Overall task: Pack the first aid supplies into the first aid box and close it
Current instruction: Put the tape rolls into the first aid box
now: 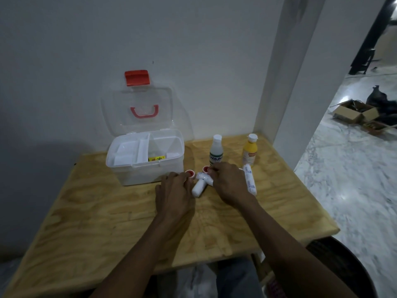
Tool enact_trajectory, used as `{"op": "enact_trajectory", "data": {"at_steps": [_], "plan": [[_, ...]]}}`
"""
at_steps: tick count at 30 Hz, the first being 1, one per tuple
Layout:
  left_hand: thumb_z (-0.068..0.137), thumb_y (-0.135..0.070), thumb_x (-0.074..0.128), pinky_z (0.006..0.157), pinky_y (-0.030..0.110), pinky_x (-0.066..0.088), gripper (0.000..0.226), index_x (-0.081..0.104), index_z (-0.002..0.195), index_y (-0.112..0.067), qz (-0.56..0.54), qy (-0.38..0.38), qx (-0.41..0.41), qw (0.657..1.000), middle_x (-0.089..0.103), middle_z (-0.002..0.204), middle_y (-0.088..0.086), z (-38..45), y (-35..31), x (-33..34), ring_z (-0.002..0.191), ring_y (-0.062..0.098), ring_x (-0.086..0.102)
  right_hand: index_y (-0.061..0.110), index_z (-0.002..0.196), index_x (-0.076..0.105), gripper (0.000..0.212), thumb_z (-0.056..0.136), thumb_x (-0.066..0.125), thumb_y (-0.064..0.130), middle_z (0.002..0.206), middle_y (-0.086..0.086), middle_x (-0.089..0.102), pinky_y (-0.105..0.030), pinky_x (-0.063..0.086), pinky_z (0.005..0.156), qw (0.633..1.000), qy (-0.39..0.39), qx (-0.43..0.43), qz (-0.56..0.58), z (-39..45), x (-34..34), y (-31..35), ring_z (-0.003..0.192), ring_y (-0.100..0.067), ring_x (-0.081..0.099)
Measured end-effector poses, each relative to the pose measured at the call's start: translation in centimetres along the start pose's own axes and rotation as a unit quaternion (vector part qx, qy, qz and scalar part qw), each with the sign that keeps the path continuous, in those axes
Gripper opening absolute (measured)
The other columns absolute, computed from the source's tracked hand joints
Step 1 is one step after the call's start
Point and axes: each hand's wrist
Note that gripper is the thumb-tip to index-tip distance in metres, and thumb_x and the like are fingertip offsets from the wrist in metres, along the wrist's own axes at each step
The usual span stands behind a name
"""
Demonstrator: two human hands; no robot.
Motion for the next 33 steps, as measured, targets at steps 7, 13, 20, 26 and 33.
{"op": "enact_trajectory", "data": {"at_steps": [7, 13, 20, 26, 33], "plan": [[0.093, -0.044, 0.053, 0.085, 0.044, 0.048, 0.024, 0.069, 0.103, -0.029, 0.001, -0.027, 0.000, 1.000, 0.069, 0.103, -0.004, -0.9, 1.7, -0.5, 0.104, 0.021, 0.059, 0.028, 0.089, 0.071, 0.018, 0.090, 0.058, 0.040, 0.094, 0.002, 0.074, -0.041, 0.052, 0.072, 1.000, 0.017, 0.009, -0.005, -0.3, -1.1, -1.2, 0.082, -0.019, 0.064], [0.091, -0.042, 0.055, 0.084, 0.045, 0.048, 0.022, 0.070, 0.100, -0.029, -0.008, -0.033, 0.000, 0.999, 0.070, 0.100, -0.004, -1.0, 1.9, -0.5, 0.102, 0.019, 0.060, 0.031, 0.098, 0.074, 0.024, 0.079, 0.069, 0.046, 0.098, 0.009, 0.074, -0.039, 0.054, 0.077, 0.998, 0.063, 0.019, -0.005, 0.2, -1.9, -1.3, 0.089, -0.011, 0.065], [0.091, -0.039, 0.057, 0.088, 0.041, 0.043, 0.021, 0.073, 0.103, -0.032, -0.012, -0.041, -0.005, 0.999, 0.071, 0.103, -0.002, -1.2, 1.7, -0.7, 0.106, 0.021, 0.059, 0.030, 0.088, 0.076, 0.016, 0.083, 0.067, 0.043, 0.088, 0.004, 0.075, -0.042, 0.052, 0.073, 1.000, 0.007, -0.006, 0.002, -0.7, -1.2, -1.1, 0.084, -0.017, 0.065], [0.090, -0.036, 0.060, 0.088, 0.042, 0.044, 0.016, 0.073, 0.098, -0.031, -0.052, -0.058, 0.009, 0.997, 0.071, 0.098, -0.005, -2.0, 2.2, -1.4, 0.101, 0.019, 0.061, 0.026, 0.091, 0.077, 0.014, 0.084, 0.070, 0.036, 0.094, 0.006, 0.075, -0.029, 0.045, 0.068, 0.997, -0.023, -0.009, 0.075, -1.6, -2.4, -0.7, 0.082, -0.004, 0.061], [0.088, -0.034, 0.068, 0.083, 0.046, 0.052, 0.014, 0.075, 0.098, -0.028, -0.122, -0.125, 0.064, 0.983, 0.074, 0.100, -0.007, -2.9, 3.2, -4.7, 0.096, 0.017, 0.066, 0.018, 0.088, 0.078, 0.013, 0.081, 0.078, 0.030, 0.089, 0.008, 0.075, -0.005, 0.041, 0.071, 0.977, -0.059, -0.054, 0.196, -2.0, -5.0, 3.5, 0.079, 0.011, 0.061]]}}
Point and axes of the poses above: each hand's wrist, its own z-axis towards the middle knuckle, its own x-axis out of the palm, y = z × x
